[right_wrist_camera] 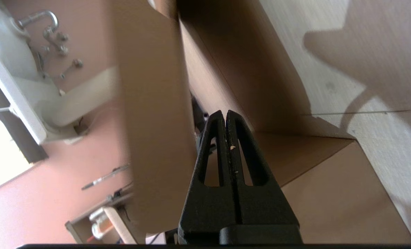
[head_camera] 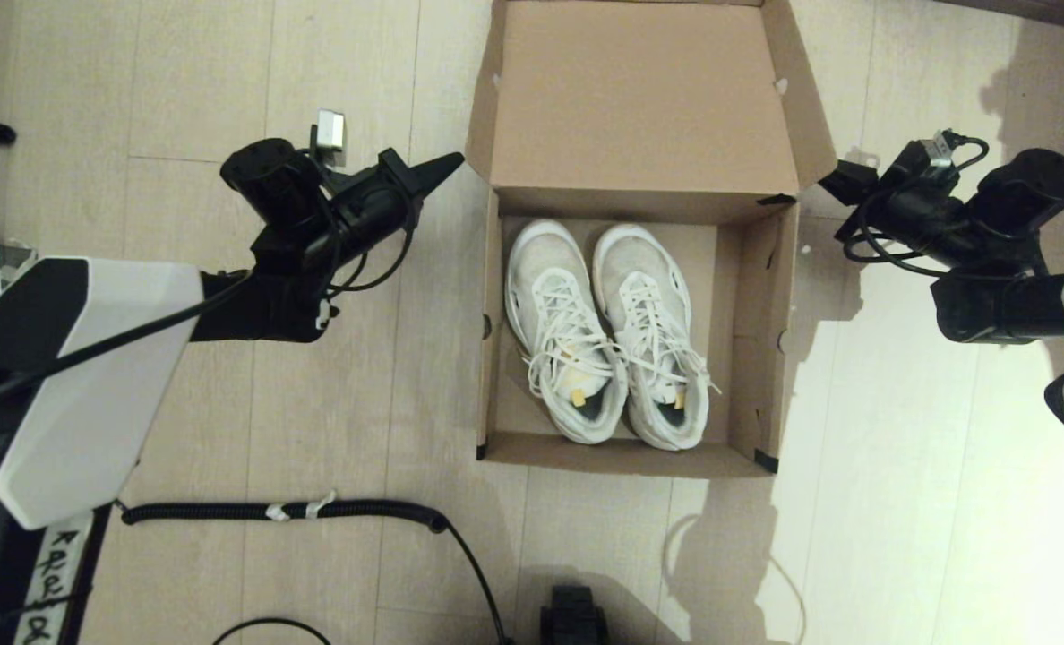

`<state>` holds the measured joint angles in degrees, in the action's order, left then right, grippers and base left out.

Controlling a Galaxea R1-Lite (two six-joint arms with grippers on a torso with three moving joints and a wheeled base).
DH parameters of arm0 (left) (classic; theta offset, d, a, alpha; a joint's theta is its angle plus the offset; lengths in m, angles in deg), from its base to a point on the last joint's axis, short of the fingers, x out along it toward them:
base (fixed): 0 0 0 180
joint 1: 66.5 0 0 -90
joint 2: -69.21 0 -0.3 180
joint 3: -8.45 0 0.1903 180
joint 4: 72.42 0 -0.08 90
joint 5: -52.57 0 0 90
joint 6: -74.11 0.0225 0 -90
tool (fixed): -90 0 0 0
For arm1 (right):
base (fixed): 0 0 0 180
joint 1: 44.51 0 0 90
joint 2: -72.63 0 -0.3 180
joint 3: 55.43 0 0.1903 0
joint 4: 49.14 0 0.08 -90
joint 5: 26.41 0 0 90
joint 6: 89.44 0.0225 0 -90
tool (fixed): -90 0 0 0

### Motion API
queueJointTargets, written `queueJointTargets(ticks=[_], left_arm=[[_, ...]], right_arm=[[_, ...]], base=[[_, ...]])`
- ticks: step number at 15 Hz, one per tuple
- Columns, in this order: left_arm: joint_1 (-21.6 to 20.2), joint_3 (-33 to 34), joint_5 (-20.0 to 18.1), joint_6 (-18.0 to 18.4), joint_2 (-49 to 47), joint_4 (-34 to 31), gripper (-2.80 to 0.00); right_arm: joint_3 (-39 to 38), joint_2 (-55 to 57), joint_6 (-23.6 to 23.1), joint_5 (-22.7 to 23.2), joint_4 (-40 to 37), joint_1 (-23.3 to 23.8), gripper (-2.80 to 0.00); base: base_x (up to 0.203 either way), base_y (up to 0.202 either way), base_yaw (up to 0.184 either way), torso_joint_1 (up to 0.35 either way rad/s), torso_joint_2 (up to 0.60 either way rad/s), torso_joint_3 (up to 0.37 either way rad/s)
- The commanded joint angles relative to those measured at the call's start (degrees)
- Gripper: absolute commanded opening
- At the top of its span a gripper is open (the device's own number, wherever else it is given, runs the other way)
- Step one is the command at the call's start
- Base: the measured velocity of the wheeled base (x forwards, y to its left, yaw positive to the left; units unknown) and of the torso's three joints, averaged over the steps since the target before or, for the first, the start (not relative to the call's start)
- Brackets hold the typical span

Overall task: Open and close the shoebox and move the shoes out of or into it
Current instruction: Close the shoe box

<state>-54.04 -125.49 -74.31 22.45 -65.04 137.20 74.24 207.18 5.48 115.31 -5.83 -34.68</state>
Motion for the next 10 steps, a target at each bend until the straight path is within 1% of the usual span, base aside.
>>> queueJointTargets(ticks=[1, 5, 10], left_arm=[[0.1, 0.0, -0.2, 0.2, -0.7, 0.7, -2.8], [0.4, 0.1, -0.1, 0.5, -0.3, 1.5, -2.8], [1.4, 0.4, 0.1, 0.6, 0.0, 1.6, -2.8]], right_arm=[[1.7, 2.6, 0.1, 0.3, 0.4, -1.7, -2.8], [5.2, 5.6, -4.9, 0.4, 0.7, -4.9, -2.8], [5.2, 6.2, -5.3, -0.2, 1.2, -6.1, -2.8]], base=[[0.0, 0.0, 0.0, 0.0, 0.0, 0.0], [0.0, 0.0, 0.0, 0.0, 0.0, 0.0], [0.0, 0.0, 0.0, 0.0, 0.0, 0.0]])
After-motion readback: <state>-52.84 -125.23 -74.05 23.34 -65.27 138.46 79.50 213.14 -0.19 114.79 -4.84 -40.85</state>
